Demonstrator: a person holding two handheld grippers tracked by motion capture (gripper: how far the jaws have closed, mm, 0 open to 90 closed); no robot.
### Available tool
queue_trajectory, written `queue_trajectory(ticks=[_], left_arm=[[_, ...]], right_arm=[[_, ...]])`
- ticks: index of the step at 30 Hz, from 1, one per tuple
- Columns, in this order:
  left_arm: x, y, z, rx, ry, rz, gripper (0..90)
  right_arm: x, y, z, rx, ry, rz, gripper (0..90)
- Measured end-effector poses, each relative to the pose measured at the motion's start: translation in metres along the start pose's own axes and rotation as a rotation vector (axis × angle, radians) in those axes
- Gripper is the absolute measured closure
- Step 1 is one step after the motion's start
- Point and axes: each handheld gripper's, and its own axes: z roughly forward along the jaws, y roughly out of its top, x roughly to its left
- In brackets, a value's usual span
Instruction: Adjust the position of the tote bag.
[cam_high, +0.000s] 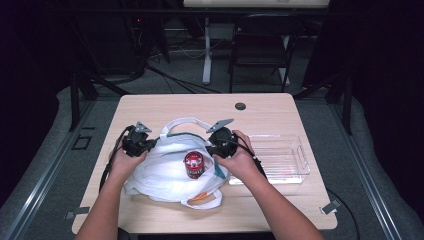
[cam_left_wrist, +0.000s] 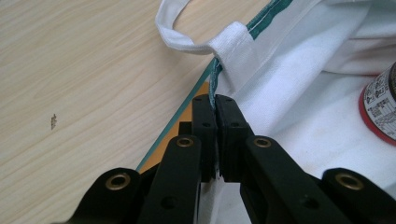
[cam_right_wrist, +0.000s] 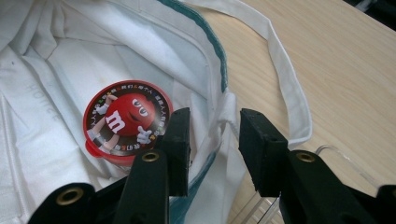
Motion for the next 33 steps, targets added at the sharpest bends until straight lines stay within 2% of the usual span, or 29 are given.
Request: queue_trajectory(ticks=[5, 10, 14, 24, 33], left_arm=[[0.0, 0.0, 0.0, -0.001, 0.0, -0.001, 87.9], [0.0, 0.0, 0.0, 0.001, -0.002, -0.001, 87.9], [0.0, 0.0, 0.0, 0.0, -0.002, 0.0, 87.9], [0.0, -0.001, 0.002, 0.013, -0.002, 0.001, 87.8], [-0.001, -0.002, 0.007, 0.032, -0.002, 0.006, 87.8]], right_arm=[[0.002, -0.006, 0.002, 0.004, 0.001, 0.016, 63.8], [0.005, -0.009, 0.006, 0.022, -0.014, 0.005, 66.3], [0.005, -0.012, 0.011, 0.039, -0.012, -0.002, 71.4], [0.004, -0.015, 0.017, 0.053, -0.044, -0.013, 87.1], [0.005, -0.016, 0.023, 0.079, -0.056, -0.028, 88.4]])
